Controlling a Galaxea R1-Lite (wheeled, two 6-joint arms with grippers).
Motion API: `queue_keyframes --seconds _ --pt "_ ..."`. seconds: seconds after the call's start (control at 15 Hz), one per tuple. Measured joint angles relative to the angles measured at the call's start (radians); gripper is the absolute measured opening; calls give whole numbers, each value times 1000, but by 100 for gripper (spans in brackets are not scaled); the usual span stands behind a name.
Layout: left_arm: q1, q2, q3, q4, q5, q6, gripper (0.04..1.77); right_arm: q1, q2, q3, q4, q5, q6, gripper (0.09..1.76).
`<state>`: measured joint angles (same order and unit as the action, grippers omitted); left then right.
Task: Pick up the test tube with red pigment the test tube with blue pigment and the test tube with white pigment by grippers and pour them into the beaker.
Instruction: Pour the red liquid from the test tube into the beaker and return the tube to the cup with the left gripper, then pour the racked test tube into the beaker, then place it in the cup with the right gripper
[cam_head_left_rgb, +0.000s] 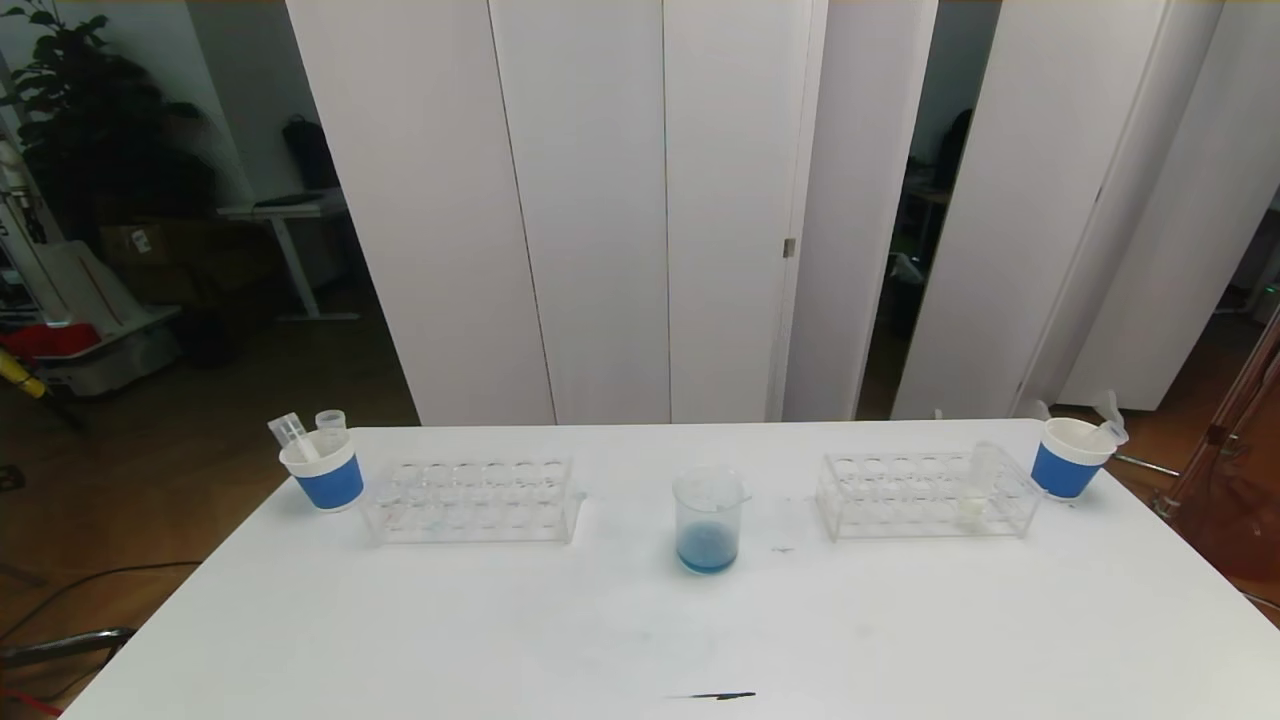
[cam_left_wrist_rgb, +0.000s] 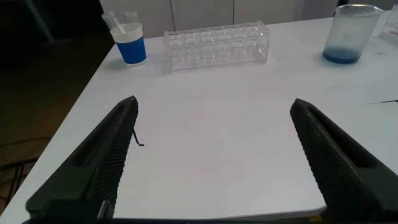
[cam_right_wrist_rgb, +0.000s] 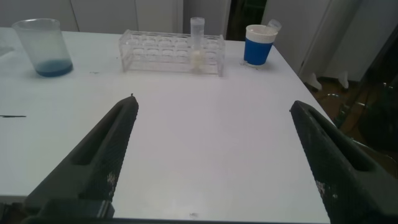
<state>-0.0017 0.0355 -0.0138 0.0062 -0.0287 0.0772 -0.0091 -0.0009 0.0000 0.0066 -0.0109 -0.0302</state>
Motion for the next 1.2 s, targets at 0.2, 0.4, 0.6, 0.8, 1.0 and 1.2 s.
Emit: queue_keyframes --seconds 0.2,0.4,0.6,0.8,1.0,1.2 --pt "0 -30 10 -5 3 0 175 0 0 0 0 0 0 175" --pt "0 -36 13 -8 0 -13 175 0 0 0 1 0 0 175" --pt "0 -38 14 -5 7 -55 175 0 0 0 1 0 0 175" --pt "0 -39 14 -4 7 -56 175 0 0 0 1 0 0 175" --pt "0 -39 14 -4 7 -55 175 0 0 0 1 1 -2 175" --pt "0 -38 14 -4 7 -55 175 0 0 0 3 2 -3 175"
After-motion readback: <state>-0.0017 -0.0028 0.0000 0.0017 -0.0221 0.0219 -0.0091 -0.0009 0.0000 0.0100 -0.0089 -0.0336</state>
